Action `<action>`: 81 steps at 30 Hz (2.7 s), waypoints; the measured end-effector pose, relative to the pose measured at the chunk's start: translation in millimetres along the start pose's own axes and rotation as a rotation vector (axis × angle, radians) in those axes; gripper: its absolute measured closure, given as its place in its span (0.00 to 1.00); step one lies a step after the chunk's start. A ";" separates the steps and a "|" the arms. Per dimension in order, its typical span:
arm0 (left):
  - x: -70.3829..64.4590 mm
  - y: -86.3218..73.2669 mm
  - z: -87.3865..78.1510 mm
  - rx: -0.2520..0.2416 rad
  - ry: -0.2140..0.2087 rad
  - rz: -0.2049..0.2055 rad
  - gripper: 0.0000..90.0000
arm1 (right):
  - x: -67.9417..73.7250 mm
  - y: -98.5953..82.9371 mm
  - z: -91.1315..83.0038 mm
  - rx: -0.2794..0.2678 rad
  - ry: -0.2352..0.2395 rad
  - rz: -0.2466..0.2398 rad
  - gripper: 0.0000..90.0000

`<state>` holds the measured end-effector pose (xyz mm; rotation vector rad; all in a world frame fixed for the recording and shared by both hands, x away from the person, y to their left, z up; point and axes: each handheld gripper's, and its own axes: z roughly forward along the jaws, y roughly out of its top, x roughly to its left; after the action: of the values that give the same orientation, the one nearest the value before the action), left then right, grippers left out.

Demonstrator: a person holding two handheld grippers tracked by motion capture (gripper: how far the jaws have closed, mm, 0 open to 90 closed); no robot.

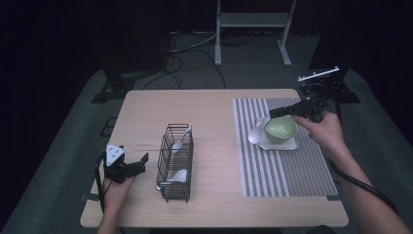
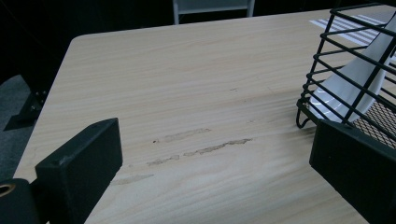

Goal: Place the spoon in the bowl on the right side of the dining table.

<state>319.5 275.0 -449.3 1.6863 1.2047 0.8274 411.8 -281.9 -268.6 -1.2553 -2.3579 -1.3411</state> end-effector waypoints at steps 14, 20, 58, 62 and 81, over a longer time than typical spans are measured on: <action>0.1 -0.2 0.4 0.002 0.000 -0.001 0.02 | -13.5 -1.9 -9.9 -0.026 -0.025 0.035 0.95; 0.0 -0.2 0.5 0.003 -0.001 0.000 0.02 | -18.5 -2.3 -14.3 -0.039 -0.035 0.046 0.95; 0.2 -0.1 -0.6 -0.003 0.001 -0.002 0.02 | -55.4 -3.7 -27.3 -0.105 -0.122 0.140 0.95; 0.2 -0.2 -0.6 -0.001 0.000 -0.002 0.02 | -63.0 -6.1 -26.9 -0.114 -0.133 0.160 0.95; -0.2 -0.2 -0.1 0.002 0.000 0.000 0.02 | -90.9 -17.9 -28.4 -0.152 -0.184 0.237 0.95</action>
<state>319.2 274.9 -449.4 1.6885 1.2055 0.8265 449.5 -361.8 -308.3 -1.7087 -2.1632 -1.4026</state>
